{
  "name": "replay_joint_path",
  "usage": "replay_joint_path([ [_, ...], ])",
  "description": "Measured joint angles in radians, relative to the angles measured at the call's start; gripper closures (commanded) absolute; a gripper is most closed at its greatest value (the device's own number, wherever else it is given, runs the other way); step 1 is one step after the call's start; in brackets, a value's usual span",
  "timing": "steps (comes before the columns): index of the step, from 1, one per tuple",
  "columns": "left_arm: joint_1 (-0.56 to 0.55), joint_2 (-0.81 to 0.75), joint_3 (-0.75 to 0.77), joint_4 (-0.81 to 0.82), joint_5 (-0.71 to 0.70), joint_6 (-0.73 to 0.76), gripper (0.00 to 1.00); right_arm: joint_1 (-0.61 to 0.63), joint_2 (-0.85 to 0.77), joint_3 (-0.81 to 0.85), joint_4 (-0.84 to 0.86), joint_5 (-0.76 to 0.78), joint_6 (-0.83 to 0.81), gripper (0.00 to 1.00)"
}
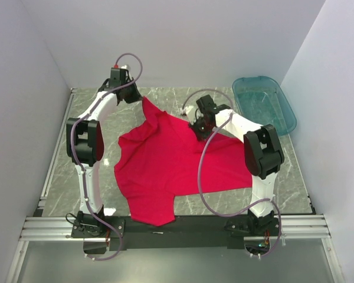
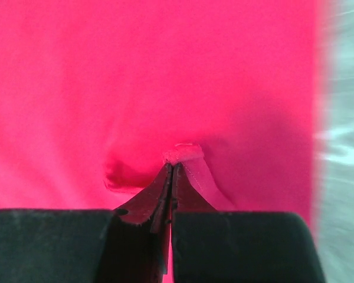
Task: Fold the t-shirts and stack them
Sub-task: Flatten the tshirt out
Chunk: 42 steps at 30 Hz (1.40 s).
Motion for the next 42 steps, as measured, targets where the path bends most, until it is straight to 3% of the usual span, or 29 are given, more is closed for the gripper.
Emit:
replay_joint_path([
  [7, 0.030, 0.039, 0.131, 0.053, 0.033, -0.021, 1.00, -0.052, 0.028, 0.164, 0.190, 0.283, 0.189, 1.00],
  [14, 0.088, 0.170, 0.221, 0.220, 0.147, -0.168, 1.00, -0.106, 0.214, 0.386, 0.389, 0.570, 0.350, 1.00],
  [22, 0.129, 0.338, 0.323, 0.314, 0.207, -0.323, 0.99, -0.125, 0.389, 0.562, 0.446, 0.704, 0.372, 1.00],
  [31, 0.135, 0.361, 0.329, 0.397, 0.211, -0.415, 0.99, -0.130, 0.406, 0.581, 0.510, 0.809, 0.356, 1.00],
  [35, 0.135, 0.370, 0.341, 0.428, 0.215, -0.437, 0.98, -0.137, 0.471, 0.670, 0.528, 0.859, 0.346, 1.00],
  [38, 0.135, 0.388, 0.367, 0.436, 0.217, -0.447, 0.98, -0.145, 0.510, 0.707, 0.526, 0.880, 0.344, 0.85],
  [40, 0.135, 0.396, 0.375, 0.435, 0.217, -0.452, 0.93, -0.150, 0.516, 0.706, 0.522, 0.890, 0.346, 0.65],
  [41, 0.135, 0.399, 0.378, 0.436, 0.216, -0.454, 0.88, -0.151, 0.516, 0.702, 0.522, 0.893, 0.348, 0.61],
  [42, 0.135, 0.404, 0.384, 0.436, 0.216, -0.457, 0.74, -0.151, 0.516, 0.697, 0.526, 0.893, 0.346, 0.52],
])
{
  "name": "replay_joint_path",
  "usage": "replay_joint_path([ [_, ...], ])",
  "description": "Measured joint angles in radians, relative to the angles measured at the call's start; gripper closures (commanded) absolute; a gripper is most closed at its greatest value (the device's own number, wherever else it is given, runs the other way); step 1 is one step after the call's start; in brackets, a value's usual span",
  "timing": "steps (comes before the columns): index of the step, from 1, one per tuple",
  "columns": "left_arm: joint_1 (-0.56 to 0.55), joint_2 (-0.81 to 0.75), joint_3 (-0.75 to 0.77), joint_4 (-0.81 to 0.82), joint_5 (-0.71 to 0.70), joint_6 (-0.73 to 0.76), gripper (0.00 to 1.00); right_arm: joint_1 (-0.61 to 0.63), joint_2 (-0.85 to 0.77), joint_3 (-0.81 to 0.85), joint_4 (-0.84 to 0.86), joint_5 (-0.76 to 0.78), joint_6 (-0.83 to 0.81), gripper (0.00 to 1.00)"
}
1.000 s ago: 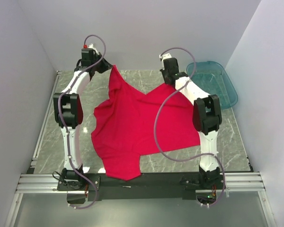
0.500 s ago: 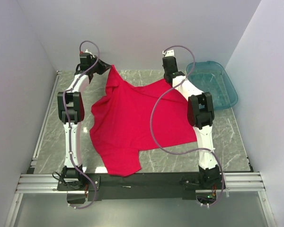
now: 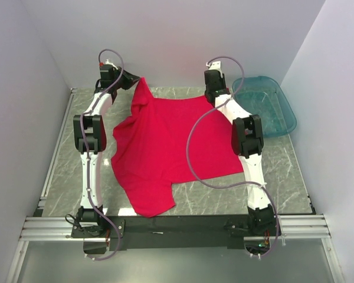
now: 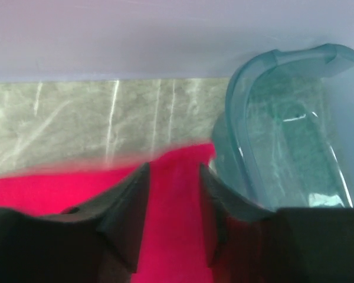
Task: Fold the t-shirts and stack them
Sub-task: Flatten the tshirt out
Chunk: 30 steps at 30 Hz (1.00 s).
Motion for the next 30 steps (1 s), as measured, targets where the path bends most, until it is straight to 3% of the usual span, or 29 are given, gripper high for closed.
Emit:
replay_joint_path([
  [2, 0.000, 0.014, 0.019, -0.001, -0.004, -0.005, 0.59, 0.000, -0.018, -0.044, 0.026, -0.009, 0.004, 0.45],
  [3, 0.000, 0.022, 0.034, -0.001, -0.008, -0.006, 0.48, 0.000, -0.040, -0.090, 0.031, -0.020, 0.005, 0.35],
  [7, 0.000, 0.035, 0.057, -0.023, -0.050, 0.017, 0.38, 0.004, -0.164, -0.306, 0.043, -0.123, -0.002, 0.22],
  [11, 0.000, -0.002, 0.019, -0.073, -0.134, 0.112, 0.37, 0.009, -0.294, -0.393, -0.066, -0.431, -0.084, 0.19],
  [16, 0.002, -0.257, -0.291, -0.169, -0.221, 0.284, 0.37, 0.019, -0.432, -0.416, -0.298, -0.944, -0.272, 0.22],
  [19, 0.002, -0.471, -0.522, -0.211, -0.276, 0.364, 0.42, 0.028, -0.488, -0.487, -0.412, -1.130, -0.363, 0.22],
  [24, 0.002, -0.748, -0.851, -0.216, -0.369, 0.443, 0.43, 0.030, -0.538, -0.697, -0.536, -1.221, -0.447, 0.22],
  [30, -0.002, -0.711, -0.888, -0.298, -0.403, 0.522, 0.42, 0.029, -0.628, -0.830, -0.595, -1.237, -0.456, 0.22],
])
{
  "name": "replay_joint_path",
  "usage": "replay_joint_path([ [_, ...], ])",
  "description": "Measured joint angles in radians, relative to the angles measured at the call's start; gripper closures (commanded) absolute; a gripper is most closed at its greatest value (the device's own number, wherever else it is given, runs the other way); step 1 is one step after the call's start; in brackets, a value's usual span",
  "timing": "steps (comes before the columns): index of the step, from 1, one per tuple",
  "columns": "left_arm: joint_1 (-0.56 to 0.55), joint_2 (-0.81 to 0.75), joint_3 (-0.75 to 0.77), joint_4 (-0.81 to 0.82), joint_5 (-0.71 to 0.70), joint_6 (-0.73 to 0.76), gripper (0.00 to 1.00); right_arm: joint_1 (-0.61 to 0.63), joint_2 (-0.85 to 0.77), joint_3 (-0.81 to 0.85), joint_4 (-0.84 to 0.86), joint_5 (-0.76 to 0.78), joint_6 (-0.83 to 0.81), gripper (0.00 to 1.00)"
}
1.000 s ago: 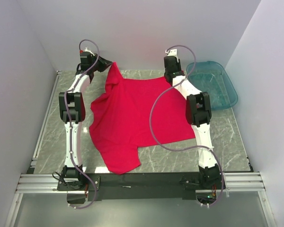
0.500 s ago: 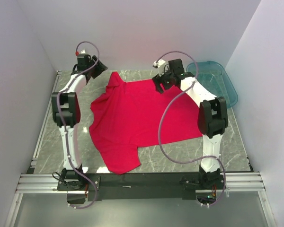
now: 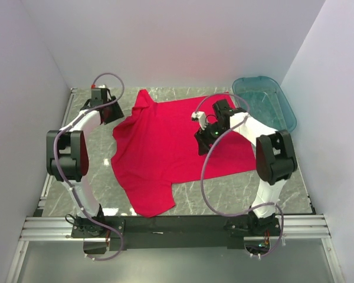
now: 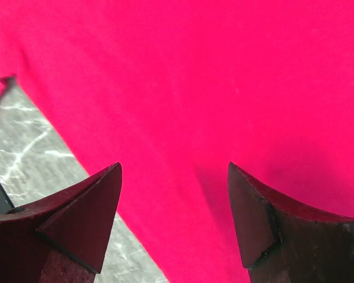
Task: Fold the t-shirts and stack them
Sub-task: Flatten the tshirt out
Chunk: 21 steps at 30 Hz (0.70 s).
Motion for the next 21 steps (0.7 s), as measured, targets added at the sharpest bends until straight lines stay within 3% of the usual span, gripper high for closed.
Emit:
replay_joint_path([
  [9, -0.011, 0.154, 0.081, -0.088, 0.062, 0.195, 0.38, -0.009, -0.101, -0.023, 0.004, -0.022, 0.006, 0.22],
  [21, -0.017, 0.088, 0.034, -0.072, 0.134, 0.264, 0.36, -0.031, -0.101, -0.037, 0.001, -0.023, 0.015, 0.22],
])
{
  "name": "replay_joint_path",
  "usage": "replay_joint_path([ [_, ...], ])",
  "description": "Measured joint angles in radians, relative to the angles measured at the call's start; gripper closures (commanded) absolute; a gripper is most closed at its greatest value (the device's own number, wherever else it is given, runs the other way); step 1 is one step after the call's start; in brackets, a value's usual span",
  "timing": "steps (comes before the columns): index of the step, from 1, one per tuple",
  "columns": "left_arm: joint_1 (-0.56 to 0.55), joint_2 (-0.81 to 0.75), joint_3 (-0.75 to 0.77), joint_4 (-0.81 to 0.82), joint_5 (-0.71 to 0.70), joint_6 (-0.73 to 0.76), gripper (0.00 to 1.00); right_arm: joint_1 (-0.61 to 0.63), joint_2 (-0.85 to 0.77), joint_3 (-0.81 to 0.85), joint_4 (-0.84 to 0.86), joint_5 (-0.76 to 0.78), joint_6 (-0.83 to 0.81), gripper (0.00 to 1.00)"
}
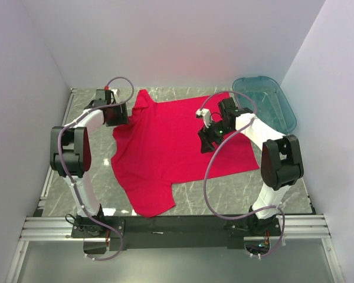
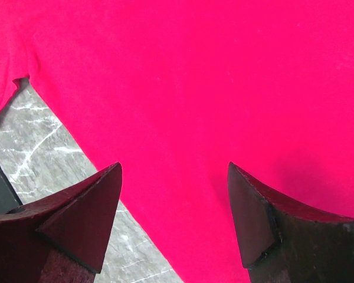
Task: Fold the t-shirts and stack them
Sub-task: Flatten the tshirt out
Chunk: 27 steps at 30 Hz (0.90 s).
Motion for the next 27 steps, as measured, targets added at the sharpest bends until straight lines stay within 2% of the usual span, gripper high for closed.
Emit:
replay_joint_path([
  [6, -0.013, -0.037, -0.002, 0.019, 0.020, 0.019, 0.36, -0.003, 0.000, 0.000, 0.000, -0.004, 0.005, 0.22],
  [13, -0.060, 0.034, 0.024, -0.001, -0.008, 0.027, 0.38, -0.020, 0.000, -0.020, -0.003, -0.007, 0.008, 0.22],
  [16, -0.078, 0.071, 0.050, -0.012, -0.059, 0.025, 0.49, -0.024, 0.000, -0.024, -0.005, -0.007, 0.008, 0.22],
  [17, -0.083, 0.083, 0.059, -0.017, -0.090, 0.025, 0.65, -0.026, 0.000, -0.024, -0.006, -0.007, 0.009, 0.22],
  [18, -0.087, 0.087, 0.063, -0.019, -0.120, 0.014, 0.72, -0.026, 0.000, -0.024, -0.006, -0.008, 0.010, 0.22],
  [21, -0.092, 0.089, 0.066, -0.020, -0.229, 0.002, 0.84, -0.026, 0.000, -0.024, -0.007, -0.012, 0.011, 0.22],
  [23, -0.091, 0.089, 0.068, -0.016, -0.293, -0.006, 0.99, -0.026, 0.000, -0.024, -0.007, -0.014, 0.011, 0.22],
  [27, -0.084, 0.096, 0.102, -0.026, -0.387, -0.005, 1.00, -0.026, 0.000, -0.025, -0.022, -0.015, -0.006, 0.22],
])
